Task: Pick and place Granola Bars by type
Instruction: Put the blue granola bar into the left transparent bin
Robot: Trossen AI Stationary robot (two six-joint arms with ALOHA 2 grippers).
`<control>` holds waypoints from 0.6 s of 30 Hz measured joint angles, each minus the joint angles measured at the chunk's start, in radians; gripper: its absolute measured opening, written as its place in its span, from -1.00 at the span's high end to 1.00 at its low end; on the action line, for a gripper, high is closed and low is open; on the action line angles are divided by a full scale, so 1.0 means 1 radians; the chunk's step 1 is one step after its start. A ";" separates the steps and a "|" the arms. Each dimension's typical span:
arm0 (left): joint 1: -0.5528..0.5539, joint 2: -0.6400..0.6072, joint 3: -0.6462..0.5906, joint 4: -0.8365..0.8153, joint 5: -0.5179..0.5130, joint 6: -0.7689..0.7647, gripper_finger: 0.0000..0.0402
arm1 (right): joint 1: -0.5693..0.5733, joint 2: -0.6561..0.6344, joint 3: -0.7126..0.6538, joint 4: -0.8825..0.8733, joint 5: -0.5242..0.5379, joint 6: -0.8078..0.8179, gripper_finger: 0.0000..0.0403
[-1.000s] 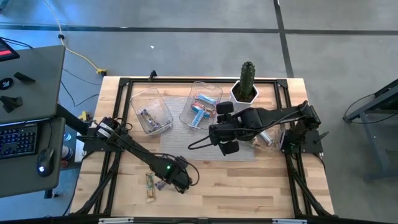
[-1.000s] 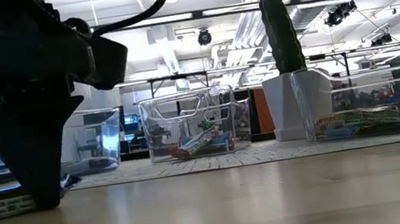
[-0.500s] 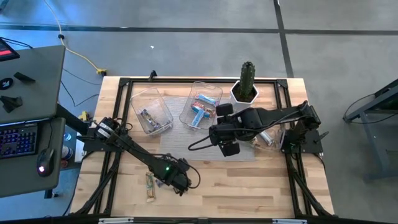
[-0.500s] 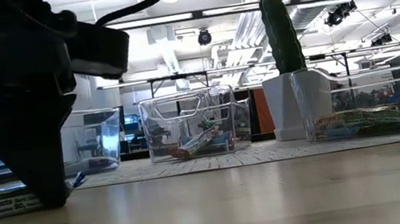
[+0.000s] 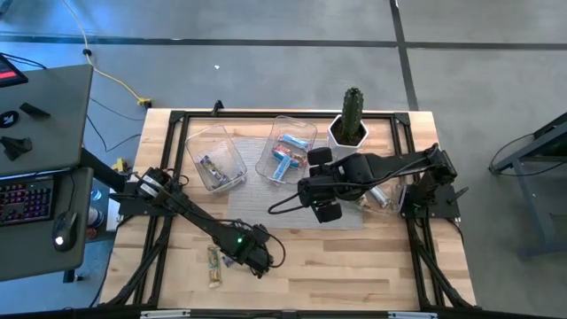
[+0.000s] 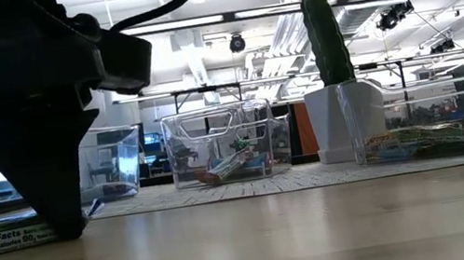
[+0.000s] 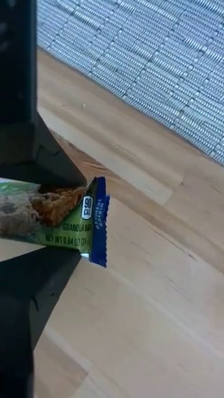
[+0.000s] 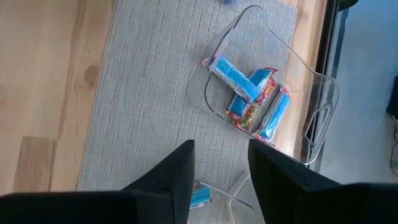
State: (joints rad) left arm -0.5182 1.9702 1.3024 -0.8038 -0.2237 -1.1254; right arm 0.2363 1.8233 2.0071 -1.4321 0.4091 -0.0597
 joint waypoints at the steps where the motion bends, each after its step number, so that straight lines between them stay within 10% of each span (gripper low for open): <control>1: 0.000 0.001 0.007 -0.008 0.000 0.005 0.30 | 0.000 0.000 0.000 0.000 0.000 0.000 0.34; 10: 0.010 0.004 0.089 -0.168 -0.022 0.054 0.53 | 0.000 0.000 0.000 0.000 0.000 0.000 0.34; 18: 0.065 0.002 0.361 -0.790 -0.231 0.017 0.51 | 0.000 0.000 0.000 -0.001 0.000 0.000 0.34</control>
State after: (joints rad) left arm -0.4536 1.9722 1.6635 -1.5935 -0.4551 -1.1084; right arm 0.2363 1.8236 2.0071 -1.4330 0.4088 -0.0597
